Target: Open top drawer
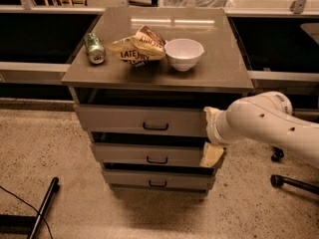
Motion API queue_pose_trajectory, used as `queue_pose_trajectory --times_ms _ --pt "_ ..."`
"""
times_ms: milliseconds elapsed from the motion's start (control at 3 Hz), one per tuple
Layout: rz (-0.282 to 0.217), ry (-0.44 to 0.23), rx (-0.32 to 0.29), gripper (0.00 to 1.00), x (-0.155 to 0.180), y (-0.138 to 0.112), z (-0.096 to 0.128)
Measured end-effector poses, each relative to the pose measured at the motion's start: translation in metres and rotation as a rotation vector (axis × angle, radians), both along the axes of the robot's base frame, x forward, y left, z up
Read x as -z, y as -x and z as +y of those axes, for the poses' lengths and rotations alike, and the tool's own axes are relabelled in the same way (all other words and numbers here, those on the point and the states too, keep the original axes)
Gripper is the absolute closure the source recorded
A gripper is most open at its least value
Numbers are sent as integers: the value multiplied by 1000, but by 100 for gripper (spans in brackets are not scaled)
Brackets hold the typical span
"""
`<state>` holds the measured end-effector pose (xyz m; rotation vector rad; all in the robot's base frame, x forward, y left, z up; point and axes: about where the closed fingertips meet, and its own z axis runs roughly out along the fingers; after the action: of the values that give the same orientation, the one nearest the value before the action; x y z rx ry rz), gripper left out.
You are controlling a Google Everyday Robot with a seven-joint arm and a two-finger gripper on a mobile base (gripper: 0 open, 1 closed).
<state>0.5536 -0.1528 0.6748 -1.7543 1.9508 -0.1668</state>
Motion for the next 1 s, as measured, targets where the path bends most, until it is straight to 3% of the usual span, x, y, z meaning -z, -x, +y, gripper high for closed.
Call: queue_pose_trajectory --times_ms 333,1000 --pt "-26 -57 -18 0 -5 -9 -1" --pt "-32 -104 -19 0 -1 -33 -5"
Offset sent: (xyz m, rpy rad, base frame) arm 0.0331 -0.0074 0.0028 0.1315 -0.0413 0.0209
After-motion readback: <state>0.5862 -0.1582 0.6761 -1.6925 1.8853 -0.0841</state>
